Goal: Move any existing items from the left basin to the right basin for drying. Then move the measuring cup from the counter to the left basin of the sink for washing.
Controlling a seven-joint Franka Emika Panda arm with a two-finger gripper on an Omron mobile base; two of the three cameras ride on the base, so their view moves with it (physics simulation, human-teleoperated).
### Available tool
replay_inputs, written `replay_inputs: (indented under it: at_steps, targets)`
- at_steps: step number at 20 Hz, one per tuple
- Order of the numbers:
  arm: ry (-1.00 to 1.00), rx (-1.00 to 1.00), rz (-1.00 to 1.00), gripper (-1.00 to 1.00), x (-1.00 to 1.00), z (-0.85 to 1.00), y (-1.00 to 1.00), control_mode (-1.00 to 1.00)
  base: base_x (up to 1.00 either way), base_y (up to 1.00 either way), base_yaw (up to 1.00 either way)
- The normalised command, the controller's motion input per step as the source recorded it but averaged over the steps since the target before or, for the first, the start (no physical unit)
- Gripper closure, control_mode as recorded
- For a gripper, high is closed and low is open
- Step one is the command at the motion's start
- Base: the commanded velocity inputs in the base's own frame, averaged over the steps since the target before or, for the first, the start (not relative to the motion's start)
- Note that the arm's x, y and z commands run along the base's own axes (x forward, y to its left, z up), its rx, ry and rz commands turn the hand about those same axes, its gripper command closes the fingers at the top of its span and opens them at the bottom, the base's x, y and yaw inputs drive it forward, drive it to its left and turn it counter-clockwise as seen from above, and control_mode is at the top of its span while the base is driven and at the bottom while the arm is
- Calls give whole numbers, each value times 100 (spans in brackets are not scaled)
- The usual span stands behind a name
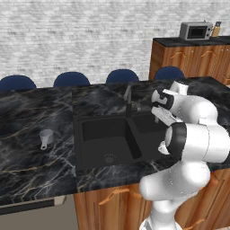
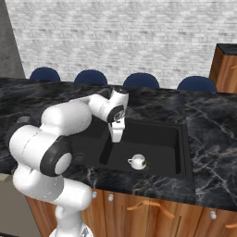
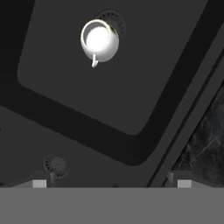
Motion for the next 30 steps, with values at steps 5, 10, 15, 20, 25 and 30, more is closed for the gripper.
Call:
replay_inputs:
  at_steps: [5, 10, 15, 20, 25, 30]
  targets:
    - [-4, -5, 21, -100, -29, 29, 33, -100, 0, 0, 0]
    - [-1, -4, 23, -100, -30, 17, 44, -100, 0, 0, 0]
    - [0, -3, 23, -100, -24, 14, 58, -100, 0, 0, 0]
    - [0, -3, 20, -100, -16, 16, 68, -100, 0, 0, 0]
    - [0, -1, 19, -100, -11, 5, 73, -100, 0, 0, 0]
    - [0, 0, 9, -100, 0, 0, 83, -100, 0, 0, 0]
